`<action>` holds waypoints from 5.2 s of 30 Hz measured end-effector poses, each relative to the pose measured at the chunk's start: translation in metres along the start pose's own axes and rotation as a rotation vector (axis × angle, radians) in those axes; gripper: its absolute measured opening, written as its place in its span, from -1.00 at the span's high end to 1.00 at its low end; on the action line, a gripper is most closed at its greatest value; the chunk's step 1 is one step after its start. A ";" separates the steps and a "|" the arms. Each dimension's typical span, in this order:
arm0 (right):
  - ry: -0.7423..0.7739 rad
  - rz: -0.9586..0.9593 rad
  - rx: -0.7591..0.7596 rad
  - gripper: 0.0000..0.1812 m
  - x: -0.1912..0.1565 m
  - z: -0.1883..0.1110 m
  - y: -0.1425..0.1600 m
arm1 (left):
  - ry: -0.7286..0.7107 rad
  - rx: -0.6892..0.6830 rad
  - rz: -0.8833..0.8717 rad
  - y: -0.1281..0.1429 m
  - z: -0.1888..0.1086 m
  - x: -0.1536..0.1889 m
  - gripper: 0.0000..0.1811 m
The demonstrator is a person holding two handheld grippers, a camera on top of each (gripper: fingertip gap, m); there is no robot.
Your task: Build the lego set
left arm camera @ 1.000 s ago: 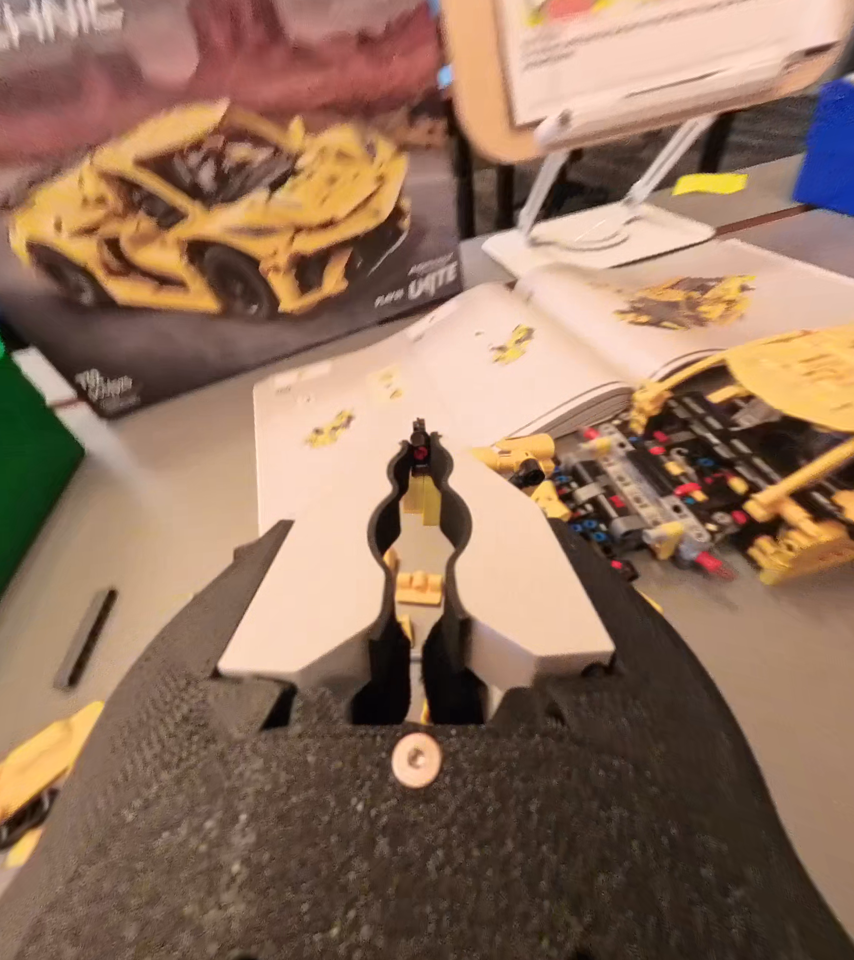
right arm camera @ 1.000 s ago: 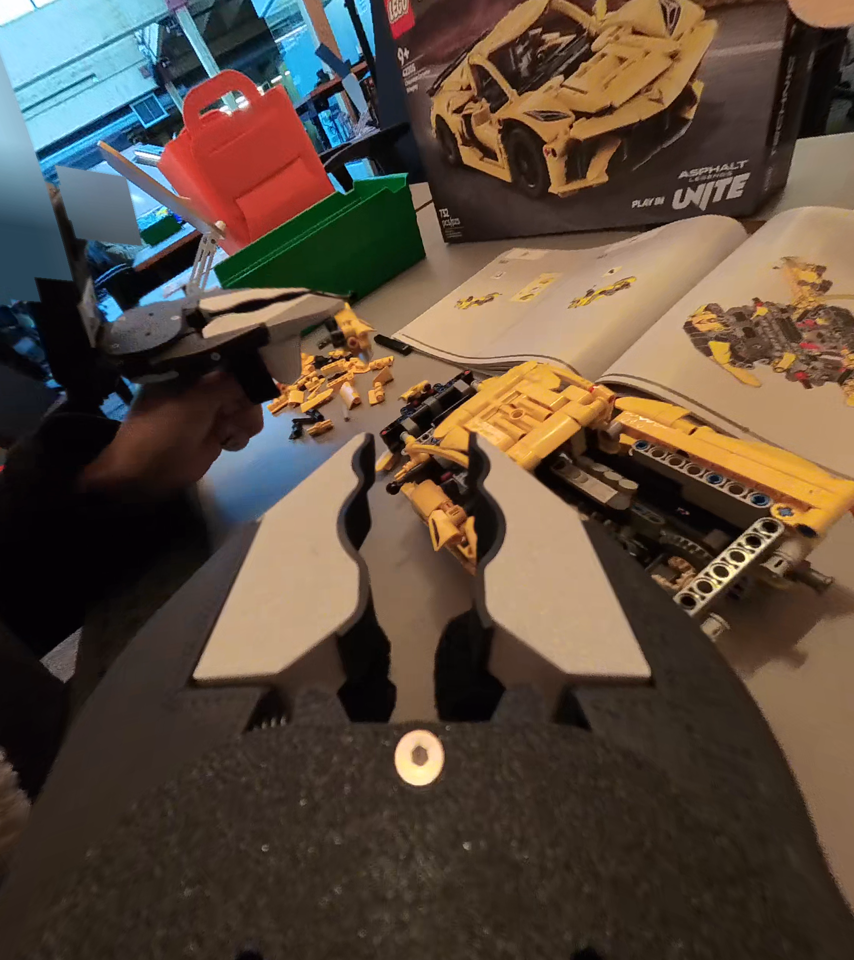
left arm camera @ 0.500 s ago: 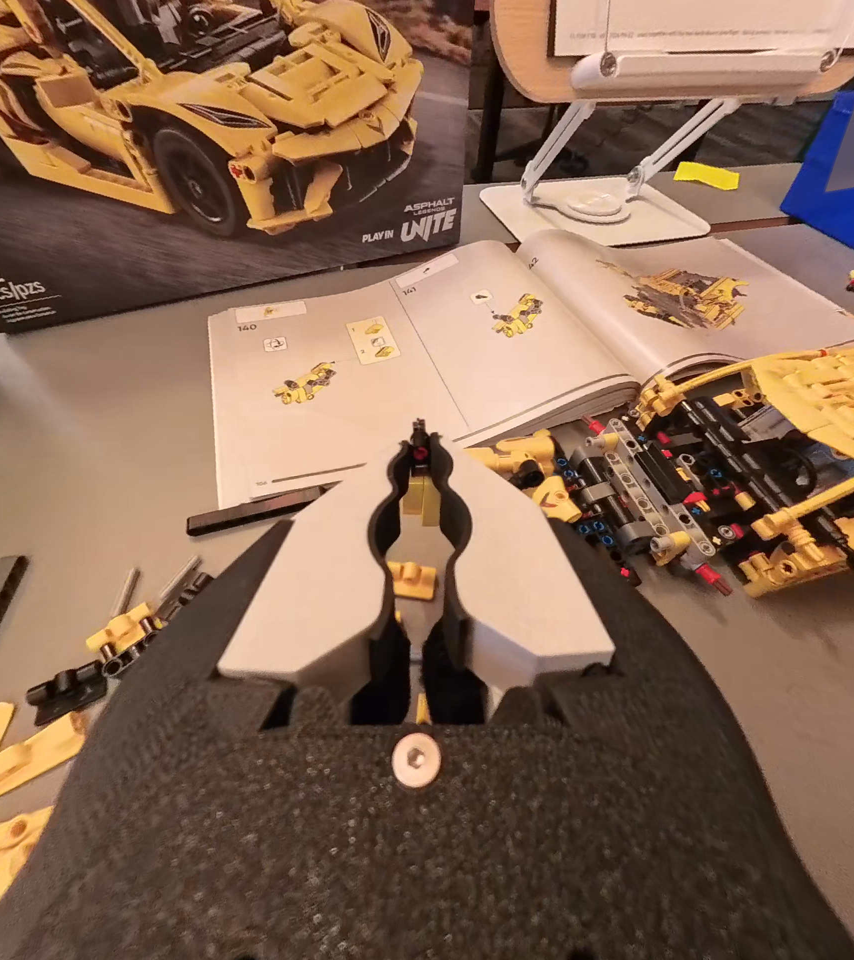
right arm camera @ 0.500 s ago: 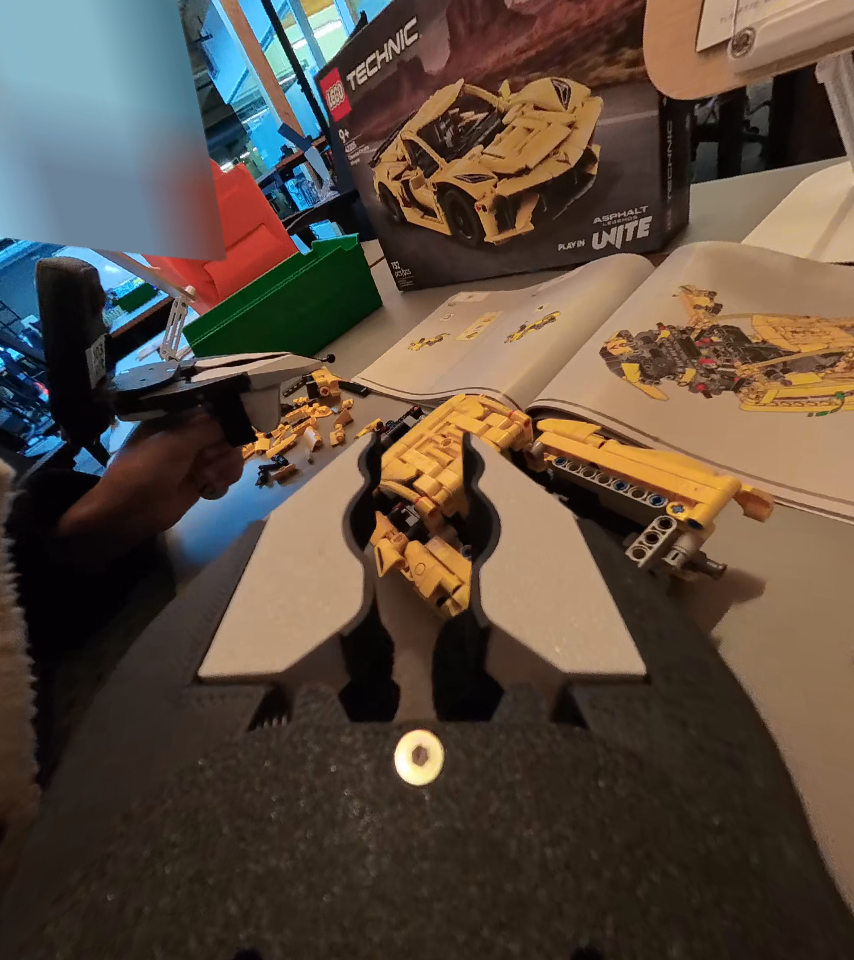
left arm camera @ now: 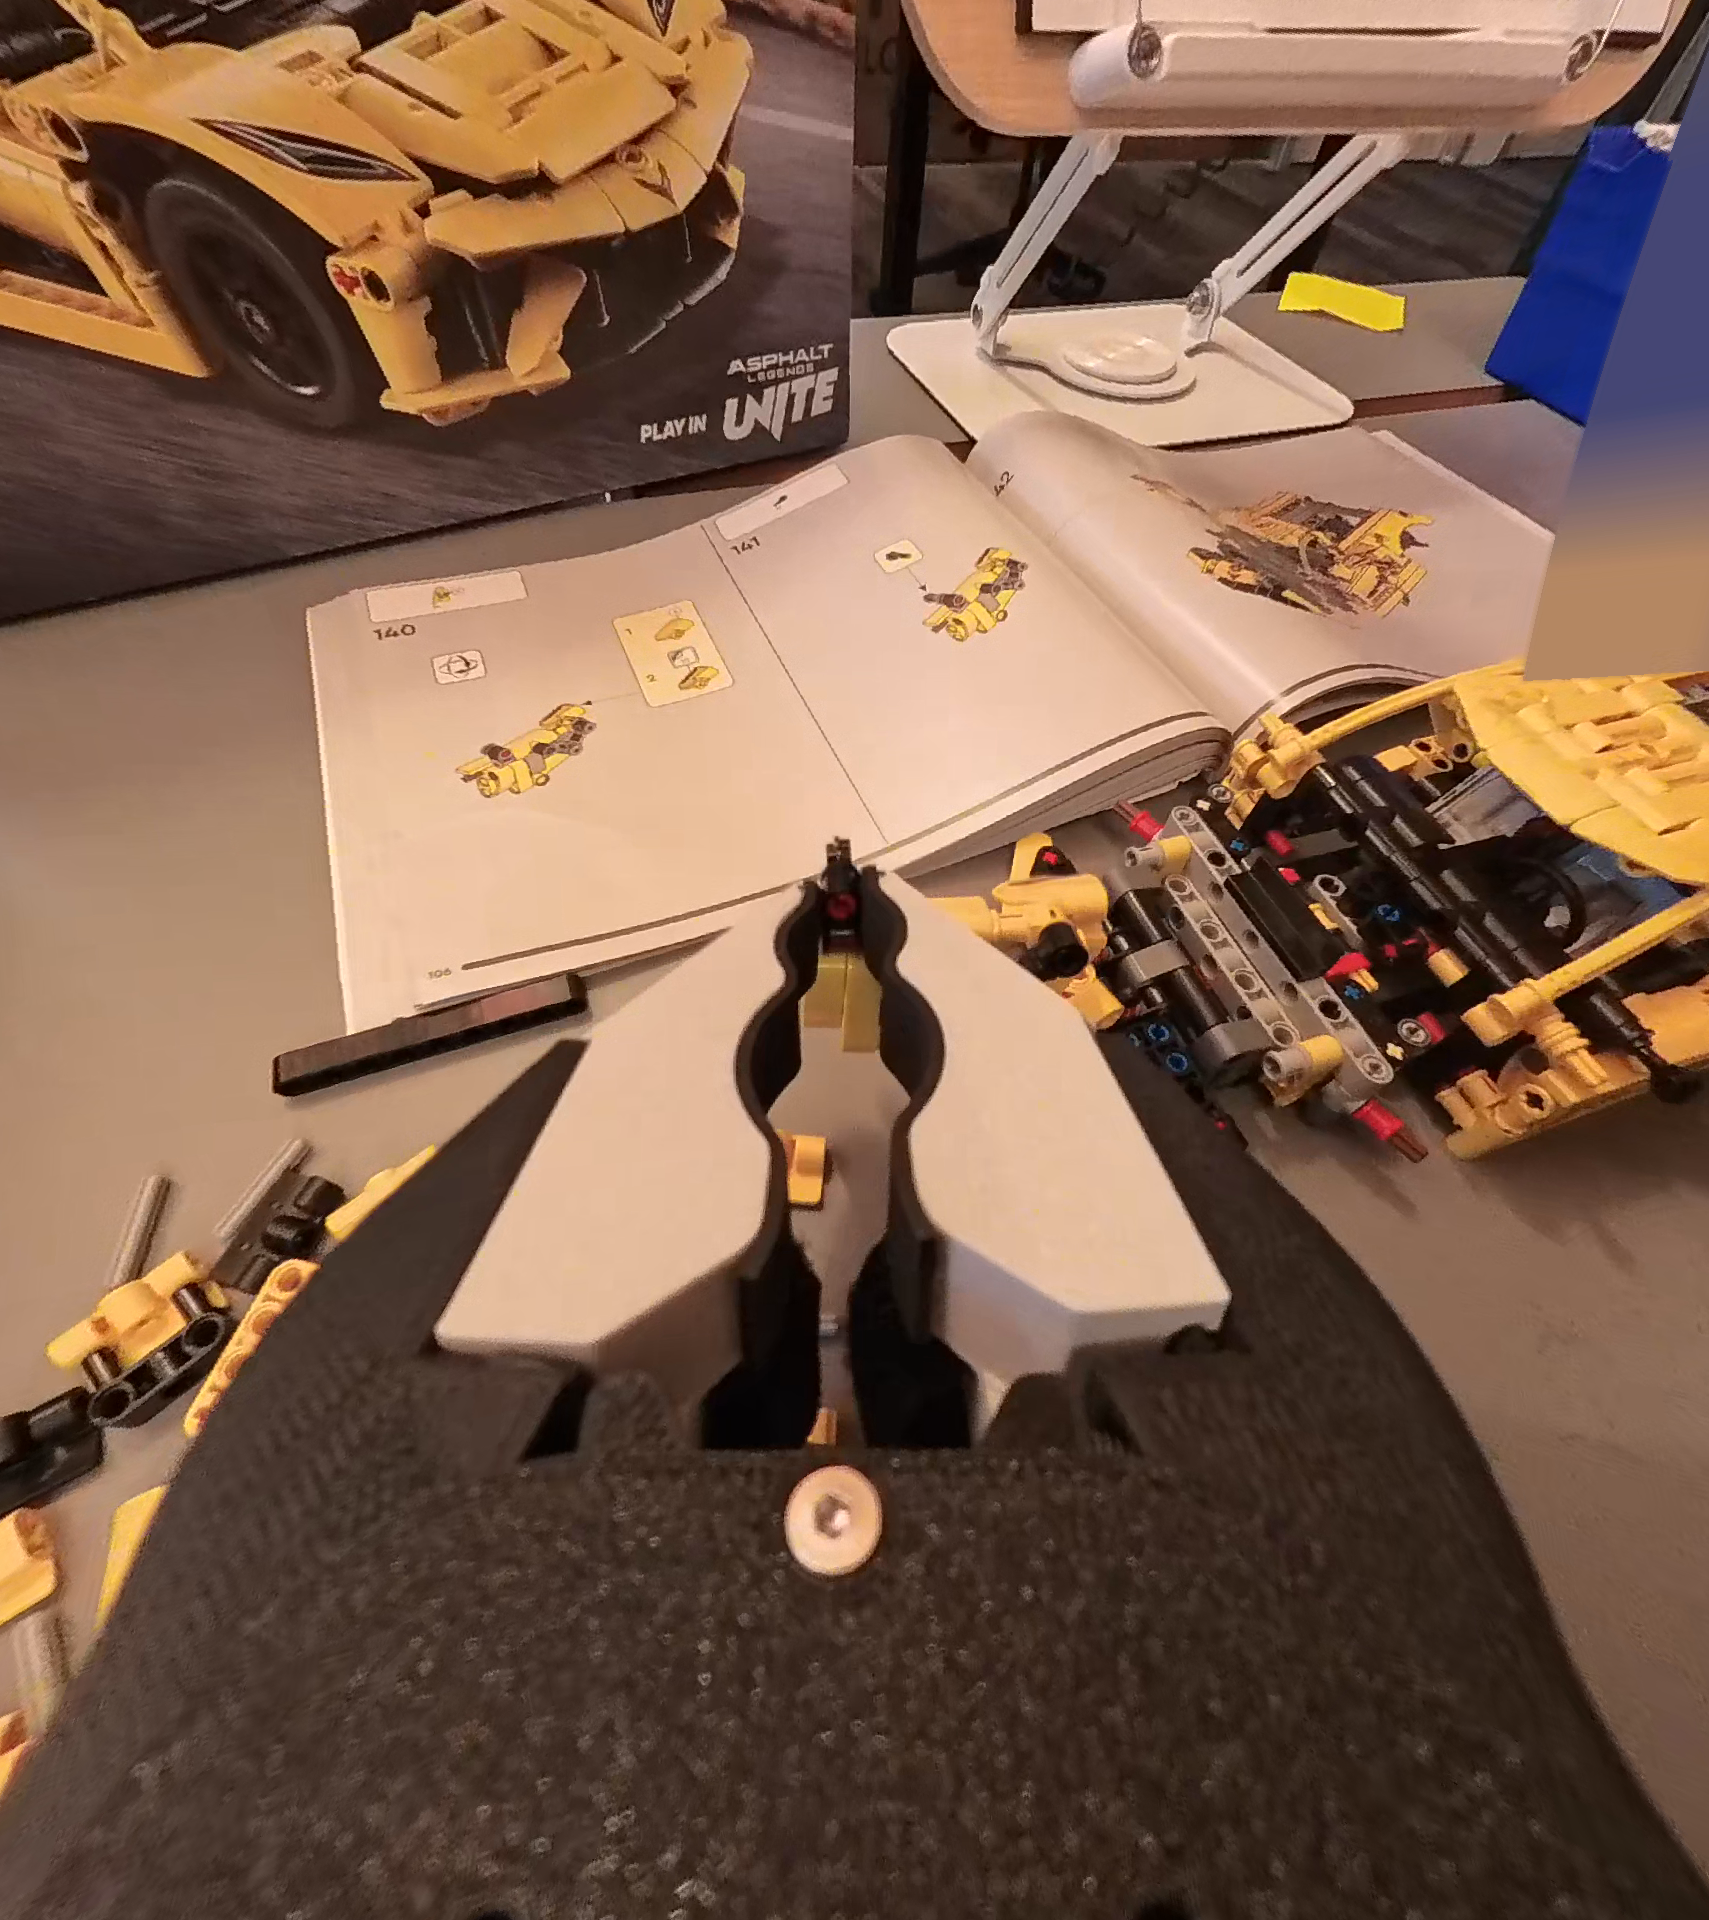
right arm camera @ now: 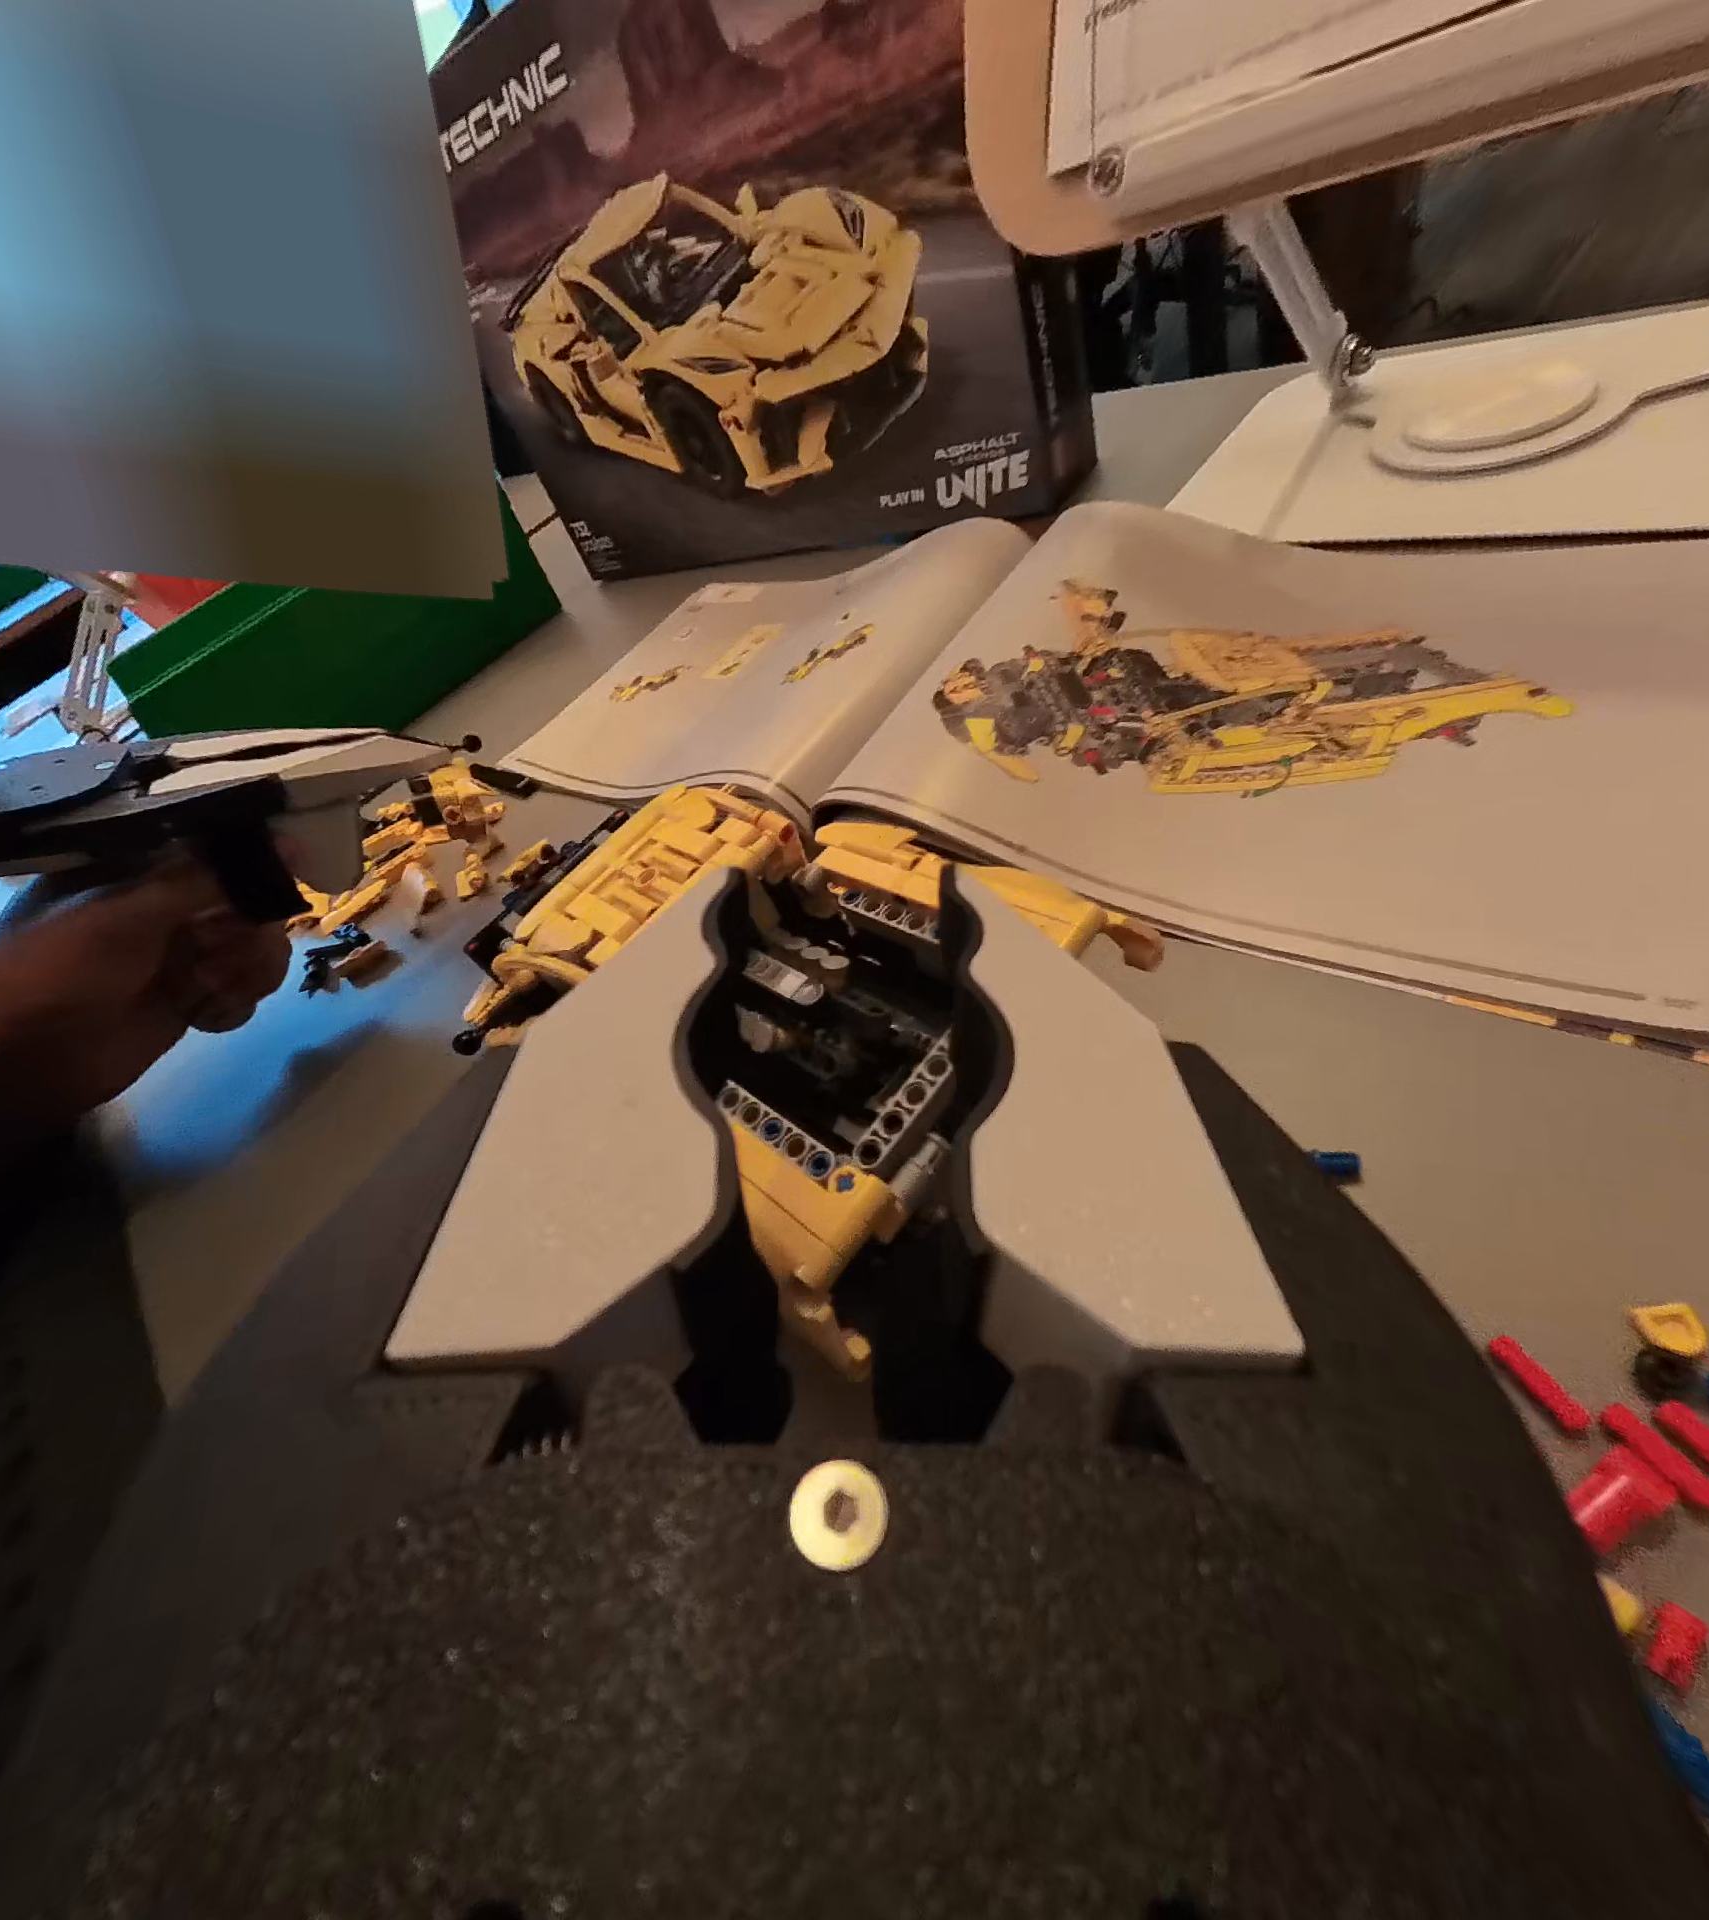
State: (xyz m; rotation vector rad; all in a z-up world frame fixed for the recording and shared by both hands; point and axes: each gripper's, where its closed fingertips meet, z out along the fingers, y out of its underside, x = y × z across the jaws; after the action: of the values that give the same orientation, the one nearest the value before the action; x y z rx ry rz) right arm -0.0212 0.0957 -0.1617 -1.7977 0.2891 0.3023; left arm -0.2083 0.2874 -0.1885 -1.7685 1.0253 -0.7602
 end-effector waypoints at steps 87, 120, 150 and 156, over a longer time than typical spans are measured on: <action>-0.386 -0.514 -0.472 -0.23 0.013 -0.004 0.045 | 0.350 -0.538 0.533 0.091 -0.101 0.060 0.56; -0.740 -0.274 -0.779 0.20 -0.042 0.005 0.062 | 0.407 -0.353 -0.418 0.070 -0.072 0.176 0.29; -0.889 -1.108 -0.860 0.17 -0.102 0.031 0.088 | 0.167 -0.370 -0.301 0.067 -0.030 0.135 0.14; -0.899 -1.086 -0.851 0.18 -0.106 0.029 0.091 | 0.181 -0.408 -0.213 0.063 -0.040 0.131 0.20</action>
State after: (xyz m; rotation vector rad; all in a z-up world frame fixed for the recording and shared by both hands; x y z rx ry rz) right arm -0.1541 0.1060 -0.2134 -2.1043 -1.6020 0.4271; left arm -0.2009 0.1412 -0.2233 -2.2161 1.1875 -0.9032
